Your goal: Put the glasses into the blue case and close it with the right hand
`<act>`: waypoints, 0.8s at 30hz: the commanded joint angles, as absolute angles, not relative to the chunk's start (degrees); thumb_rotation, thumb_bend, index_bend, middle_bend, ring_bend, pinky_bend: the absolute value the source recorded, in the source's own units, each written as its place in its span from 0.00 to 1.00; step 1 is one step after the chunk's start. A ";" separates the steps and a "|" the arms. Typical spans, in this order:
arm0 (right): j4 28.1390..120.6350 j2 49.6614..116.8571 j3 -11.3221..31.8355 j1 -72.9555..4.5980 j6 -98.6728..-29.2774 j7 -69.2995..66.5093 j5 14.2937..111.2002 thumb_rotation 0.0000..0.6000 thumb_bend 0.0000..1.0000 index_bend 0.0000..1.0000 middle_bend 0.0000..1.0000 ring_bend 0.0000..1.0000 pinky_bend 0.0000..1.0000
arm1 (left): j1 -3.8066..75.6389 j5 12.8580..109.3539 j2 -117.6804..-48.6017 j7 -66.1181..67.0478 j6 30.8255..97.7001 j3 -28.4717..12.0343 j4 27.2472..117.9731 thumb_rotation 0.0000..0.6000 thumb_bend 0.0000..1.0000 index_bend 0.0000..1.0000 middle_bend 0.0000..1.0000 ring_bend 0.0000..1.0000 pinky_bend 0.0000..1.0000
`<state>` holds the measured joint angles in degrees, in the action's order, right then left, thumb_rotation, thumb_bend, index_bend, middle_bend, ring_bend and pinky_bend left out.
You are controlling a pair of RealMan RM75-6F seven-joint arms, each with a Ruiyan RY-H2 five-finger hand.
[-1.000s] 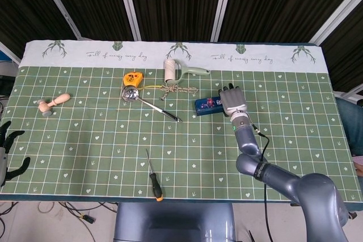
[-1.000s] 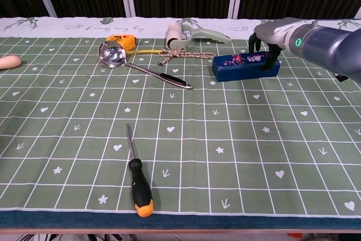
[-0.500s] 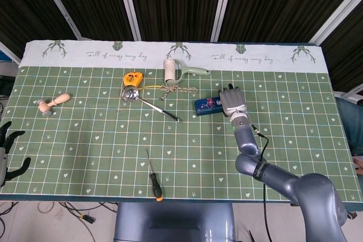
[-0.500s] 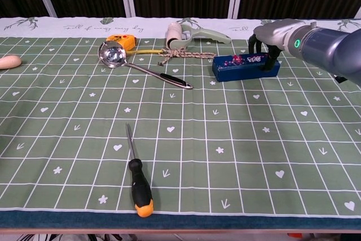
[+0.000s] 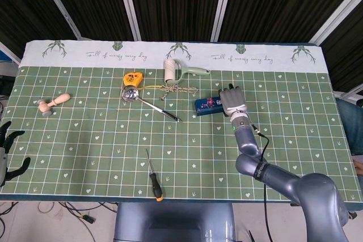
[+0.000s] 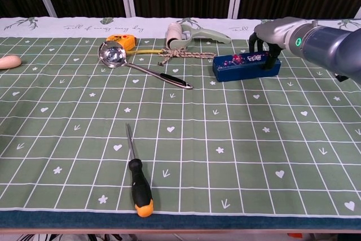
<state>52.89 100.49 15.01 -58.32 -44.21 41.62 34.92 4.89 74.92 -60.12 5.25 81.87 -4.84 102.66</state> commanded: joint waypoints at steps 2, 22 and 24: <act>53.63 100.05 14.84 -58.21 -44.47 42.19 34.60 1.00 0.50 0.49 0.35 0.16 0.29 | 4.89 74.91 -60.08 5.31 81.87 -4.82 102.73 1.00 0.31 0.21 0.00 0.00 0.00; 60.64 94.62 12.89 -56.62 -45.62 46.25 31.12 1.00 0.17 0.13 0.14 0.09 0.28 | 4.93 74.84 -60.07 5.67 81.83 -4.77 102.68 1.00 0.31 0.21 0.00 0.00 0.00; 63.78 92.67 12.69 -55.90 -47.23 46.56 30.87 1.00 0.15 0.12 0.13 0.09 0.28 | 4.94 74.88 -60.08 5.80 81.88 -4.76 102.72 1.00 0.31 0.21 0.00 0.00 0.00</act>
<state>60.65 94.91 13.14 -56.76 -45.62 45.74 31.66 4.93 74.87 -60.08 5.78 81.86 -4.77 102.71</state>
